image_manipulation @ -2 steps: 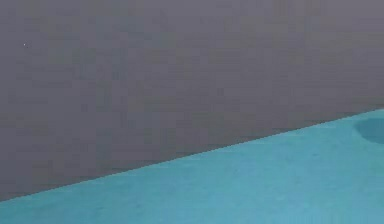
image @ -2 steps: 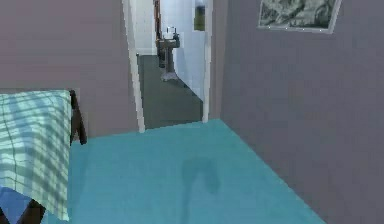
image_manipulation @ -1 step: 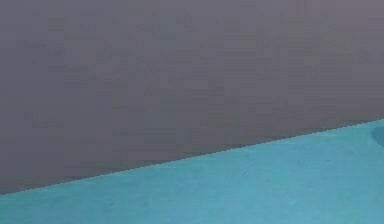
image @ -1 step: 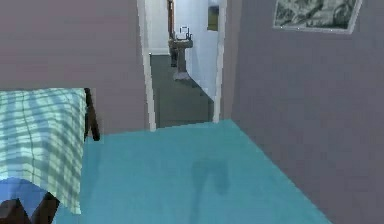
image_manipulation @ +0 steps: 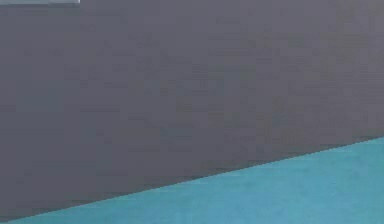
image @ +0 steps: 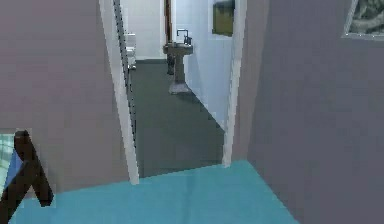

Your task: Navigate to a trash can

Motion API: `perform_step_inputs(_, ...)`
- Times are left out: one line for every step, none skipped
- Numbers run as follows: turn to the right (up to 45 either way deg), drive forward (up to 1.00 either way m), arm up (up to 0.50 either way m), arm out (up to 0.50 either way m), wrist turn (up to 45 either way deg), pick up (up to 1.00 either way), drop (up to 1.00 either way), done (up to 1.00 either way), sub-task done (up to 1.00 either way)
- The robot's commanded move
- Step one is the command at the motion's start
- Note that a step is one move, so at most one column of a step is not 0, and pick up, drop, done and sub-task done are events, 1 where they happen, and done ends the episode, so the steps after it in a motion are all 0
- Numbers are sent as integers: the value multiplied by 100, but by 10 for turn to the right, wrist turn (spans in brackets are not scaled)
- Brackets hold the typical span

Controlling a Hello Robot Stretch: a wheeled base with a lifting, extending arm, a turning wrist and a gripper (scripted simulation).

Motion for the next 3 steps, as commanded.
perform_step_inputs(0, 100, 0, 0, 0, 0, 0, 0, 0)
perform_step_inputs(0, 25, 0, 0, 0, 0, 0, 0, 0)
perform_step_inputs(-120, 0, 0, 0, 0, 0, 0, 0, 0)
